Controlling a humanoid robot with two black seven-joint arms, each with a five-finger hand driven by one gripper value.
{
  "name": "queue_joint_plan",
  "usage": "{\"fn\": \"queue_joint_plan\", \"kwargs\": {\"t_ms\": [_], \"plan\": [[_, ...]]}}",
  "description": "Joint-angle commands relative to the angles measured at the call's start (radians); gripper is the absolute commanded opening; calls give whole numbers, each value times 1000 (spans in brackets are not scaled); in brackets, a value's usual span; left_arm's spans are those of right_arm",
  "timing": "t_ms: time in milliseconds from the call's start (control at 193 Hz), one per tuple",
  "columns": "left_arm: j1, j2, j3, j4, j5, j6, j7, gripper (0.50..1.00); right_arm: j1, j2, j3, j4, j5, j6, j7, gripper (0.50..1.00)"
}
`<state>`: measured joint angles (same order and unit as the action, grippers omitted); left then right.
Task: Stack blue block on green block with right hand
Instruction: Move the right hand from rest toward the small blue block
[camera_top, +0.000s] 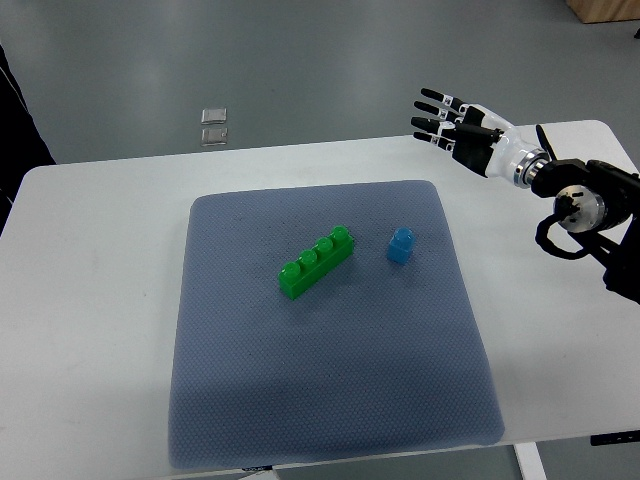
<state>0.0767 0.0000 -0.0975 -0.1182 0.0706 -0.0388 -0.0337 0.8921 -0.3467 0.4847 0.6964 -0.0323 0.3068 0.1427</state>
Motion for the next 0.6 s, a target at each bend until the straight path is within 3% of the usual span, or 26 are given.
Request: {"fn": "queue_joint_plan", "kwargs": {"t_ms": [0,389,596], "plan": [[0,0,-2,0,0,0,0,1000,1,0,0,0,0,0,0,921],[0,0,-2,-8,0,-1,0,1000,5,-5,-1,2,-5,18,0,921],[0,0,4,-5,0,-1,0,1000,8,-37,3,3,-120,107,14,921]]}}
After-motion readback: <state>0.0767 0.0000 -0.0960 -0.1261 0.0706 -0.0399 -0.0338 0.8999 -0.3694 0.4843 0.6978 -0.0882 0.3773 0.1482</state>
